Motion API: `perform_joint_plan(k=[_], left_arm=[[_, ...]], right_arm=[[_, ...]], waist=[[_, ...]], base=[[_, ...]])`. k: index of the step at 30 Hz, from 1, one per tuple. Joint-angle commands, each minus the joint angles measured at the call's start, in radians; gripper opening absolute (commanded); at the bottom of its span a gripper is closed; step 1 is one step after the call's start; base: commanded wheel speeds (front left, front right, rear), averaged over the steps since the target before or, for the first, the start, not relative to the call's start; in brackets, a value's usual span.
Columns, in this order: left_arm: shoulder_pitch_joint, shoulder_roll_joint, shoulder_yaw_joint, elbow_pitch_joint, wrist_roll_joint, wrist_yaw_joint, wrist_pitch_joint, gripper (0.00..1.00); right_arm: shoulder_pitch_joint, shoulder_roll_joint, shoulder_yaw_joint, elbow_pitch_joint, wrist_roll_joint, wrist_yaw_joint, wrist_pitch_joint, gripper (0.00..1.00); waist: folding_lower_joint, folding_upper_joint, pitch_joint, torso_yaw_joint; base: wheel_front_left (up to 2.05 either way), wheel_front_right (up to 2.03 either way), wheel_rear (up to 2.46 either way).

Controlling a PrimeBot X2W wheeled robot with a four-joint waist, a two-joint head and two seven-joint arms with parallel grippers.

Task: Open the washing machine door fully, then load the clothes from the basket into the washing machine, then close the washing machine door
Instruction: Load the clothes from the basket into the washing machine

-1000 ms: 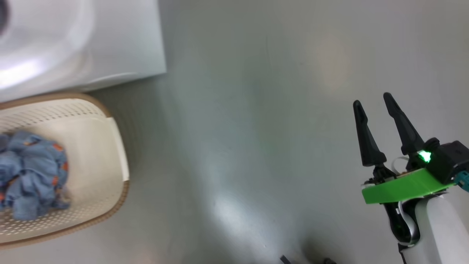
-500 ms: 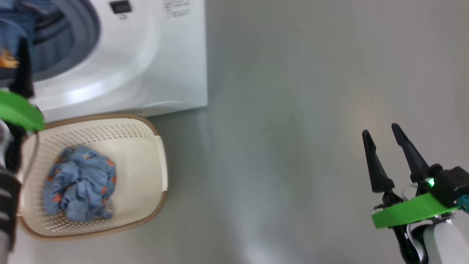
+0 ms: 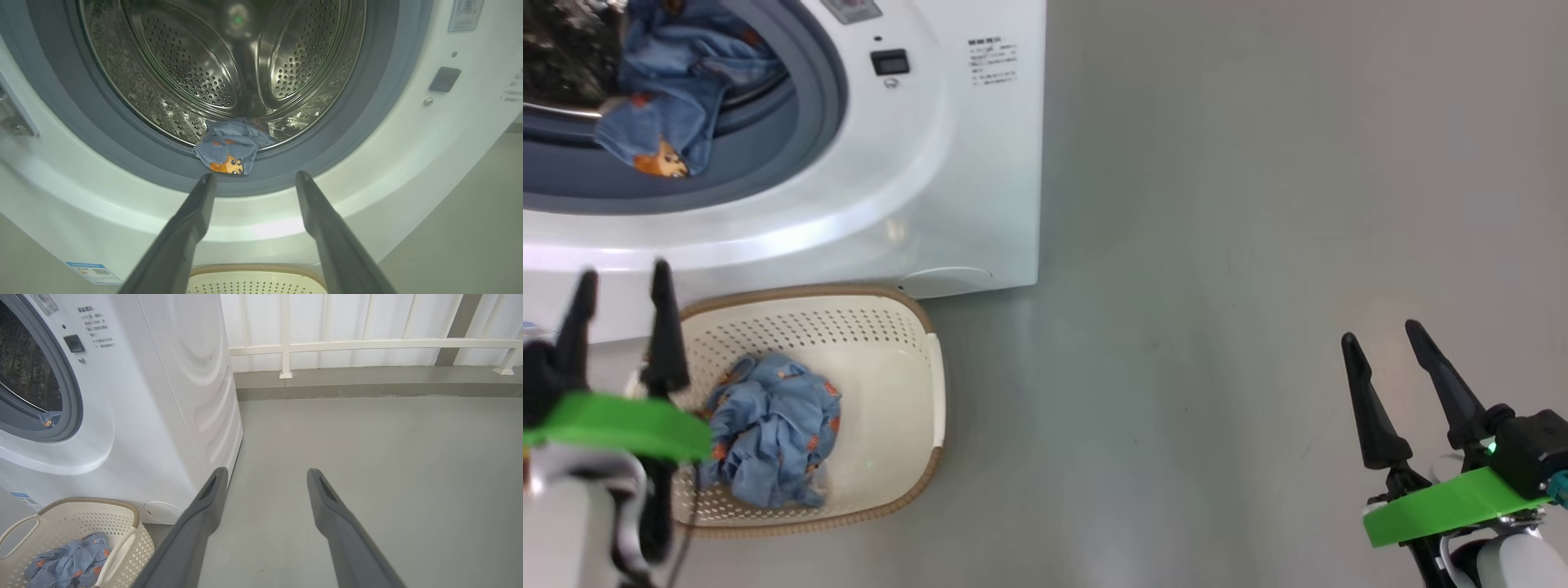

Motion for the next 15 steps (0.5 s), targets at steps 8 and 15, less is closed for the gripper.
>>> perform_joint_plan(k=[8, 15], left_arm=[[0.203, -0.077, 0.085, -0.189, 0.050, 0.045, -0.006, 1.00], [0.266, -0.151, 0.109, -0.222, 0.103, 0.046, -0.006, 1.00]], right_arm=[[0.030, -0.019, 0.012, -0.027, -0.008, 0.002, -0.008, 1.00], [0.033, -0.019, 0.020, -0.025, -0.006, 0.002, -0.008, 1.00]], waist=[[0.0000, 0.0000, -0.031, 0.016], [0.0000, 0.0000, -0.044, 0.013]], base=[[0.00, 0.00, 0.00], [0.00, 0.00, 0.00]])
